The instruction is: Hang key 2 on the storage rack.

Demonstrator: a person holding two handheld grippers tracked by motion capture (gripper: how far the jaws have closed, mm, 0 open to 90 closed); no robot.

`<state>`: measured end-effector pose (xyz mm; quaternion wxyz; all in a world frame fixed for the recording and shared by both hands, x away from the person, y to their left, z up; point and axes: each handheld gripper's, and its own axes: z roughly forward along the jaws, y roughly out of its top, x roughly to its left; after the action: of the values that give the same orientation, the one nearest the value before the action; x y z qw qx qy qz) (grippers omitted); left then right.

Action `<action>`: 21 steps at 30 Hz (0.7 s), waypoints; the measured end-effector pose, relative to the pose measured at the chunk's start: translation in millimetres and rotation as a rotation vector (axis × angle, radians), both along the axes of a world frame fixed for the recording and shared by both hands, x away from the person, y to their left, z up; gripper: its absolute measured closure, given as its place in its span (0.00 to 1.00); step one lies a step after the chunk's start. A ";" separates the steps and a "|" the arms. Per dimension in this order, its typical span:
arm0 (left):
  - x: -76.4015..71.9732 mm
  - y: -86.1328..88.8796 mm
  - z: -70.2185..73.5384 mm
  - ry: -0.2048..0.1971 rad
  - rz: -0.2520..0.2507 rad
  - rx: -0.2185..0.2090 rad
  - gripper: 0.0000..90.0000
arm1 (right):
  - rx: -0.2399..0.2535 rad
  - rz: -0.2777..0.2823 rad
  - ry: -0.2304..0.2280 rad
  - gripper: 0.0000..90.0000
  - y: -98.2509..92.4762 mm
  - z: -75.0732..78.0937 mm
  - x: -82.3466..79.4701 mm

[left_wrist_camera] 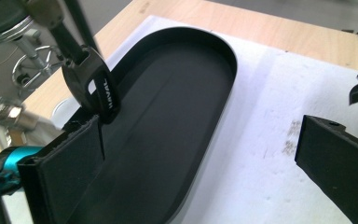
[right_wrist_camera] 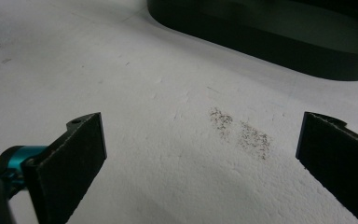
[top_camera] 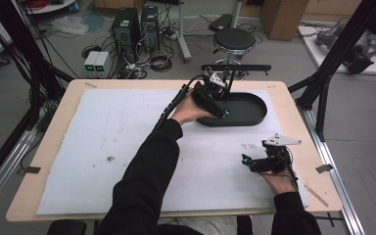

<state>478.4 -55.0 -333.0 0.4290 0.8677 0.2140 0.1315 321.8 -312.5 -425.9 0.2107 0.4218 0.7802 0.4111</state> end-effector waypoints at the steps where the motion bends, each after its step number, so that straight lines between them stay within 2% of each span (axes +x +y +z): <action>1: -0.6 3.2 -0.8 0.001 0.006 -0.002 0.02 | 0.000 0.000 0.000 0.01 0.1 -0.1 0.0; 6: -3.8 17.4 -1.5 -0.002 0.023 -0.004 0.02 | -0.005 0.003 -0.001 0.01 0.2 -0.2 0.1; 11: -5.6 24.4 -0.5 -0.002 0.038 -0.015 0.02 | -0.006 0.005 0.000 0.01 0.4 -0.5 0.3; 21: -8.9 43.3 -2.2 -0.003 0.073 -0.011 0.02 | -0.002 0.006 -0.003 0.01 1.0 0.1 -0.1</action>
<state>469.5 -11.7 -335.2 0.4289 0.8568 0.2453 0.1473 321.7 -311.5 -425.8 0.2111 0.4184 0.7816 0.4117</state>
